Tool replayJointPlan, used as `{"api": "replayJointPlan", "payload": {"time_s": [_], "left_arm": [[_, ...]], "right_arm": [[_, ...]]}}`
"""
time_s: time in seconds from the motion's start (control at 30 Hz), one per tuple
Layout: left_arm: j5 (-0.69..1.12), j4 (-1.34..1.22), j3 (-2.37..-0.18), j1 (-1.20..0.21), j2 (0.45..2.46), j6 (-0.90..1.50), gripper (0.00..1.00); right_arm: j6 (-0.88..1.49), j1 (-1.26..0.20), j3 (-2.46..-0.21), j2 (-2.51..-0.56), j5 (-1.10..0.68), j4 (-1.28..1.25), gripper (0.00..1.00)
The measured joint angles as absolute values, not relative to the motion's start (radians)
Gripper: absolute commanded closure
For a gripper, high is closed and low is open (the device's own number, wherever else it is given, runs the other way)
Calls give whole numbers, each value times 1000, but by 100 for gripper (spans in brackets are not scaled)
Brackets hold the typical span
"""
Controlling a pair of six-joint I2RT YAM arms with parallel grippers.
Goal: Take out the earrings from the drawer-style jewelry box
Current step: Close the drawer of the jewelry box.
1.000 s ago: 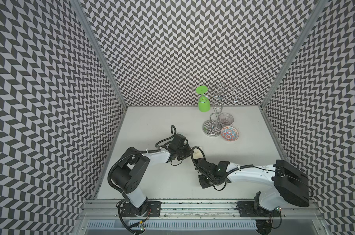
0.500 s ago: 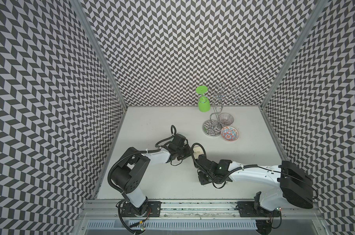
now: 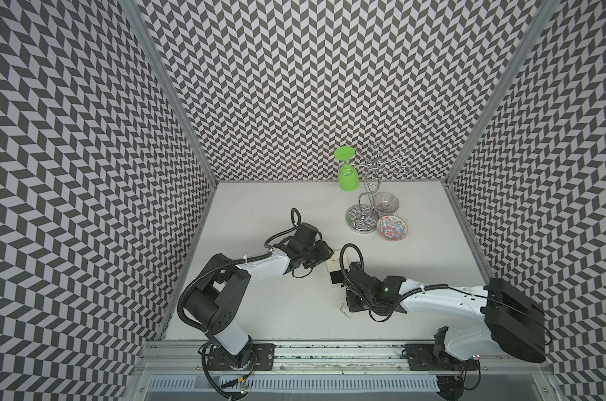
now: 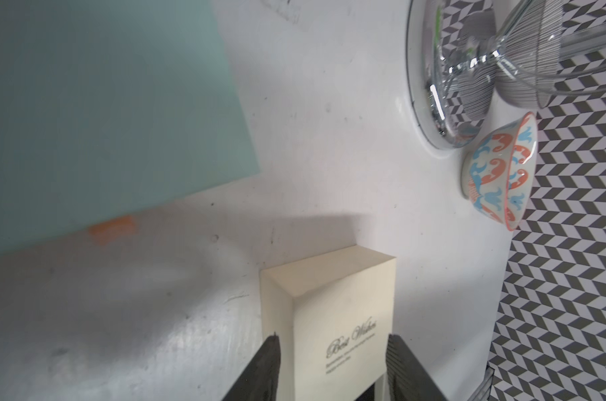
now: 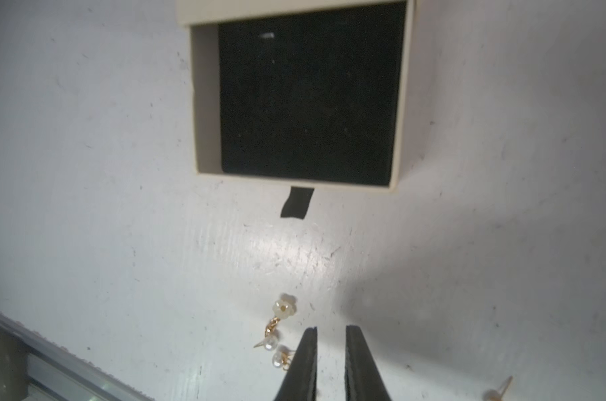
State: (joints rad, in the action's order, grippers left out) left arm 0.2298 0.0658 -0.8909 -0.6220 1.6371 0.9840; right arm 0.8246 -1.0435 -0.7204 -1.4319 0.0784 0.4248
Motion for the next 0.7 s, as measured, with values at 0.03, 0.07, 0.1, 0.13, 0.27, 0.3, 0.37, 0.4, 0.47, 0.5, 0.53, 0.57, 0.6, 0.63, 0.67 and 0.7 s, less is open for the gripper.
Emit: {"api": "replayJointPlan", "payload": {"time_s": [0.03, 0.07, 0.1, 0.13, 0.27, 0.3, 0.37, 0.4, 0.47, 0.5, 0.53, 0.57, 0.6, 0.63, 0.67, 0.7], "left_arm": [[223, 76, -903, -619, 1637, 986, 51], [218, 84, -912, -616, 1639, 988, 53], [214, 97, -925, -612, 1645, 988, 56], [210, 111, -943, -608, 1660, 987, 57], [194, 167, -1036, -595, 1763, 978, 59], [188, 178, -1058, -593, 1794, 973, 59], [179, 199, -1081, -590, 1836, 965, 59], [176, 206, -1084, -588, 1851, 960, 59], [175, 212, -1088, -588, 1863, 956, 59], [173, 213, -1092, -588, 1864, 954, 59], [173, 212, -1093, -589, 1865, 950, 59], [173, 213, -1093, -589, 1866, 947, 59], [174, 213, -1092, -590, 1866, 943, 59], [173, 213, -1092, -590, 1866, 941, 59], [174, 211, -1091, -591, 1866, 939, 59], [174, 210, -1089, -592, 1866, 939, 60]], "right_arm": [[825, -1041, -720, -1432, 78, 411, 83], [828, -1037, -720, -1433, 78, 398, 83], [830, -1035, -719, -1433, 78, 383, 83], [832, -1033, -717, -1433, 78, 372, 83], [840, -1025, -700, -1438, 75, 330, 85], [841, -1023, -696, -1441, 73, 323, 85], [842, -1017, -690, -1450, 70, 309, 85], [842, -1013, -690, -1455, 70, 306, 85], [842, -1005, -690, -1464, 68, 297, 85], [842, -1001, -690, -1468, 68, 291, 85], [842, -997, -690, -1473, 67, 284, 85], [841, -993, -690, -1478, 66, 280, 85], [839, -990, -690, -1485, 65, 275, 85], [839, -985, -691, -1493, 64, 270, 85], [837, -983, -691, -1500, 64, 264, 85], [834, -980, -693, -1509, 64, 258, 85]]}}
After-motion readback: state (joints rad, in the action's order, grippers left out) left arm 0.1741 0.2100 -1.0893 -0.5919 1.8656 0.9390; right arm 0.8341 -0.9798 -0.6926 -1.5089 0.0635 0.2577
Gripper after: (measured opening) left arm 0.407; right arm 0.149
